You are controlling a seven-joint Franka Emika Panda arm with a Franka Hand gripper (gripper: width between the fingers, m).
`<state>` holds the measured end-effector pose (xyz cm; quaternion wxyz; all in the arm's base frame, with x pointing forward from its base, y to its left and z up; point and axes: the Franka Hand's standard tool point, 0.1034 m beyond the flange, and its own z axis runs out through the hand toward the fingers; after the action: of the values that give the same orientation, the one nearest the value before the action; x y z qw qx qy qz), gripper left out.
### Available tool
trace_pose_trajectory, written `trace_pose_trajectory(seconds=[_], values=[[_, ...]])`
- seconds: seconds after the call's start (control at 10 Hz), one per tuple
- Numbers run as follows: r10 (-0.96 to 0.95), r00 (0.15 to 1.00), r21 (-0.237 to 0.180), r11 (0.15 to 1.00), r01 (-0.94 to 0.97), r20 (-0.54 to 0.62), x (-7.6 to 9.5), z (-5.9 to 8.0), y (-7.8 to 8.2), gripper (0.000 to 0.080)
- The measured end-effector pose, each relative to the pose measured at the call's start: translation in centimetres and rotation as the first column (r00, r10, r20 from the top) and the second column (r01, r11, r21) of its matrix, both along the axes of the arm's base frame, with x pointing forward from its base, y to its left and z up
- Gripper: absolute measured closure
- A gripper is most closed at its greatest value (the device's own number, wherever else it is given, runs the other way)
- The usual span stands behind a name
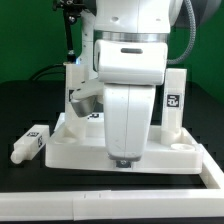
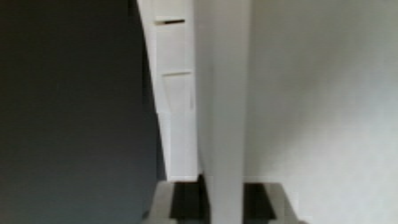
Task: Assemble desk
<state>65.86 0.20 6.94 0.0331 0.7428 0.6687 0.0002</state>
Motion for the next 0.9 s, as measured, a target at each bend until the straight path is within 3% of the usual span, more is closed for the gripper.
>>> trace_pose_trajectory(seconds=[0.2, 0.5, 0.9], values=[[0.017, 1.000, -0.003, 1.000, -0.017, 0.004, 0.0, -0.4, 0.2, 0.0745], [0.085, 0.995, -0.007, 0.996, -0.084, 0.044, 0.4, -2.7, 2.2, 0.0745], [0.057, 0.997, -0.003, 0.998, -0.057, 0.059, 0.3, -2.9, 2.4, 0.0745]])
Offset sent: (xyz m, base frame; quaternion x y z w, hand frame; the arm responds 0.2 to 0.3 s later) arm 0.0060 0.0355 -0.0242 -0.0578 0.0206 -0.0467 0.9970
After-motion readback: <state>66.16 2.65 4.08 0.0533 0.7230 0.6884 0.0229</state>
